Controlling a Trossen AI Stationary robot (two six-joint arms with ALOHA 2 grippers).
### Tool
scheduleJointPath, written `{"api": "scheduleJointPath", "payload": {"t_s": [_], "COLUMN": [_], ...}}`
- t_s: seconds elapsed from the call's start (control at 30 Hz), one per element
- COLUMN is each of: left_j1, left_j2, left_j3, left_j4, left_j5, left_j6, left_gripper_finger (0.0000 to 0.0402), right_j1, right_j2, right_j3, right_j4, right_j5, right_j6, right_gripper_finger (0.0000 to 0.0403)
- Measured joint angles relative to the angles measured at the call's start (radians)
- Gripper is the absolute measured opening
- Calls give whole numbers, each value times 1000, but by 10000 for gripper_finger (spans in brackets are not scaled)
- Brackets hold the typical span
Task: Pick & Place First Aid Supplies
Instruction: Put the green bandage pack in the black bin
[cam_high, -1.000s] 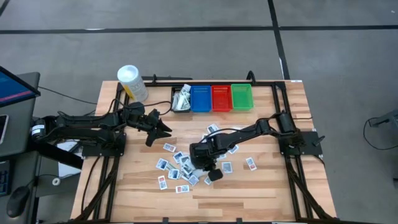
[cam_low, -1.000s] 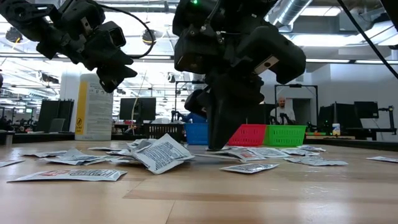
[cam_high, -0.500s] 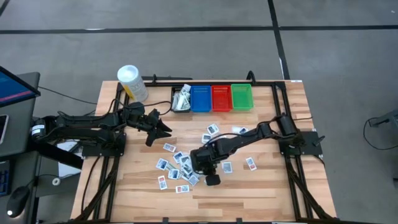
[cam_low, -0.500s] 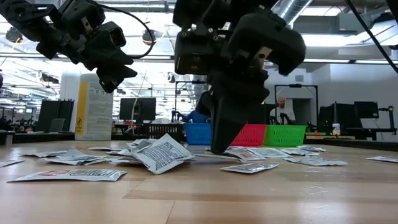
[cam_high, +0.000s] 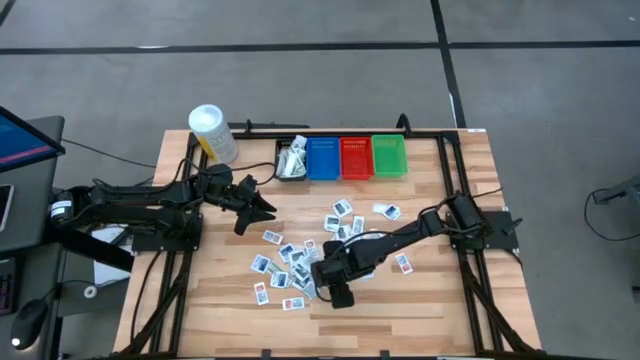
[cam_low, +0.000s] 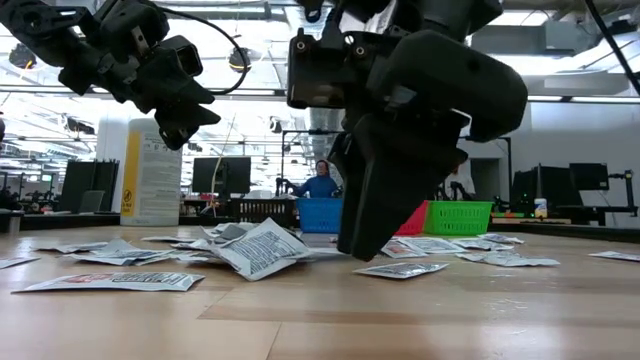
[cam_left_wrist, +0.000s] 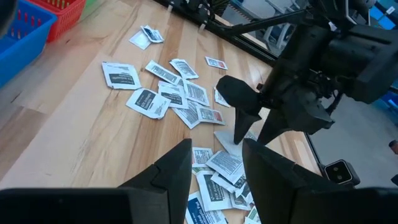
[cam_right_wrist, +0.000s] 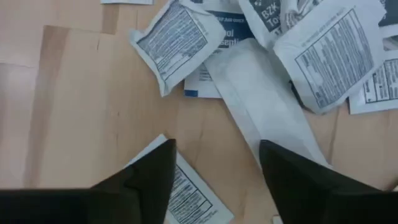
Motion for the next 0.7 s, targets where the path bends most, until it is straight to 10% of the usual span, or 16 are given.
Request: {"api": "scheduleJointPath", "payload": {"t_s": [0.7], "left_j1": [-3], "left_j2": [0], "left_j3": [0], "left_j4": [-3], "left_j5": [0], "left_j6": [0], "left_gripper_finger": [143], "right_j1": [-15], "right_j2": [-1], "right_j3": [48], "right_j4": [-36], "right_j5": [144], "right_j6": [-126], "right_gripper_finger": [218]}}
